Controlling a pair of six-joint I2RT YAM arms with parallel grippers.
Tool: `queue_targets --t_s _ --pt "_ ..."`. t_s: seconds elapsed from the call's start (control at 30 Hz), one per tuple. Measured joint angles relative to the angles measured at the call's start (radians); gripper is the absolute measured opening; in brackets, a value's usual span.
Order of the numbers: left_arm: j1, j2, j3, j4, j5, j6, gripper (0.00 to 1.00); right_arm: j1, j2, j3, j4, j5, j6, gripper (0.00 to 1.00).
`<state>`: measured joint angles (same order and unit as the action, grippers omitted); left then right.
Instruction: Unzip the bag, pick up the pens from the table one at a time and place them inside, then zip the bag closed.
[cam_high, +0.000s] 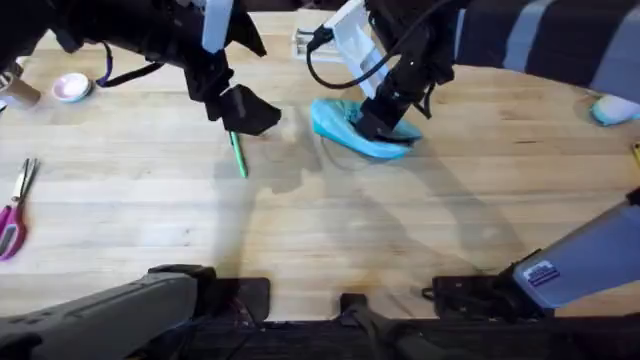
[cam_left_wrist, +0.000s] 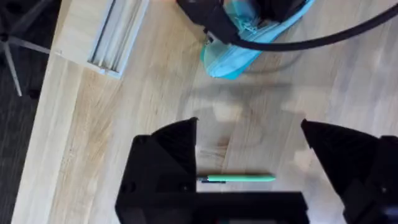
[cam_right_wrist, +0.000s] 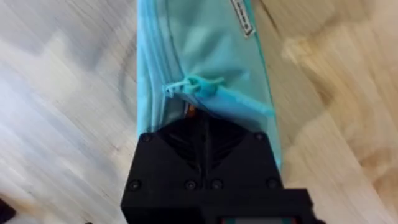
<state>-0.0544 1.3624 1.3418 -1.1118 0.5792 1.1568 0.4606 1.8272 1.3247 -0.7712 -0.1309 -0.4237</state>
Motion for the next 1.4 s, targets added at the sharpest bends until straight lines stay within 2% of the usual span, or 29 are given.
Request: queue_targets --t_s 0.3,0.47,0.73,0.8,1.0,1.07,1.4 --pt "0.0 0.0 0.0 0.0 0.0 0.0 0.993 0.008 0.01 0.0 0.039 0.025 0.07 0.03" --pt "0.0 0.0 0.0 0.0 0.0 0.0 0.993 0.013 0.023 0.0 0.137 0.062 0.096 0.03" --pt "0.0 0.0 0.0 0.0 0.0 0.0 0.993 0.047 0.023 0.0 0.146 0.164 0.128 0.047" --pt "0.0 0.0 0.0 0.0 0.0 0.0 0.994 0.048 0.023 0.0 0.148 0.176 0.134 0.153" --pt "0.0 0.0 0.0 0.0 0.0 0.0 0.993 0.047 0.008 0.001 0.161 0.228 0.129 0.958" --pt "0.0 0.0 0.0 0.0 0.0 0.0 0.993 0.041 0.019 0.001 0.167 0.243 0.13 0.994" --pt "0.0 0.0 0.0 0.0 0.0 0.0 0.993 0.039 0.024 0.001 0.172 0.245 0.13 0.996"
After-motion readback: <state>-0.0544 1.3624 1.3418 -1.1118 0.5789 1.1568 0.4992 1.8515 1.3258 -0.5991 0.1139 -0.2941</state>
